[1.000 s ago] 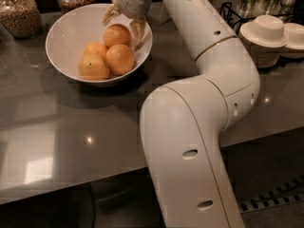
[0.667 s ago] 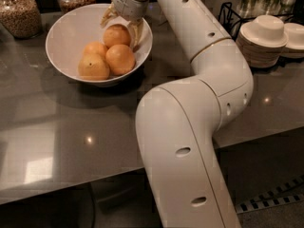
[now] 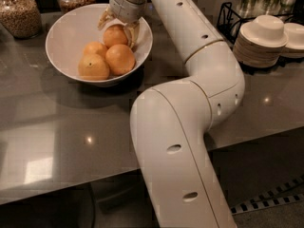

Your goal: Pick orange from white bowl

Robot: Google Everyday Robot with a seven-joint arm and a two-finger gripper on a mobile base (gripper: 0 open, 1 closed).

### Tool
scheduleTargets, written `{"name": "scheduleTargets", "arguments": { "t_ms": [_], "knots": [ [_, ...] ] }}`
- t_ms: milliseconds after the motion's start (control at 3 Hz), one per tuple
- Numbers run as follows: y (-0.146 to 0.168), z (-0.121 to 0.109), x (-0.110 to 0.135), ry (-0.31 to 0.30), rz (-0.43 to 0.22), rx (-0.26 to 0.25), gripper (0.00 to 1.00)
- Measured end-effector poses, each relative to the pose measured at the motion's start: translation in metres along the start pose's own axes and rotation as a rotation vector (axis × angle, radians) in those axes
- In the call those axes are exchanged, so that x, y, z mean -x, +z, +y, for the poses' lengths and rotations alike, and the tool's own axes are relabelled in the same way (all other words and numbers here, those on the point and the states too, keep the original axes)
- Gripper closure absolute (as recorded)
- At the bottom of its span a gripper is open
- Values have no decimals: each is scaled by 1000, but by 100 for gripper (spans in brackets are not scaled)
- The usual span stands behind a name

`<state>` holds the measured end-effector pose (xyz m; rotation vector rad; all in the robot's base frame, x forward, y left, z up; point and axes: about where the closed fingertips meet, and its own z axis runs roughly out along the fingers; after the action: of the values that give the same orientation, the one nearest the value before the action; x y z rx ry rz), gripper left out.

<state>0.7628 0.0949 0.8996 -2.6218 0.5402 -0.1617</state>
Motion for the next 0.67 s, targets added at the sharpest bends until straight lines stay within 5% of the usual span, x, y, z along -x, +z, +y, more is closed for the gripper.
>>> {"name": "scheduleTargets", "arguments": {
  "t_ms": [667],
  "knots": [
    [3,5,4,24,-27,13,77]
  ]
}}
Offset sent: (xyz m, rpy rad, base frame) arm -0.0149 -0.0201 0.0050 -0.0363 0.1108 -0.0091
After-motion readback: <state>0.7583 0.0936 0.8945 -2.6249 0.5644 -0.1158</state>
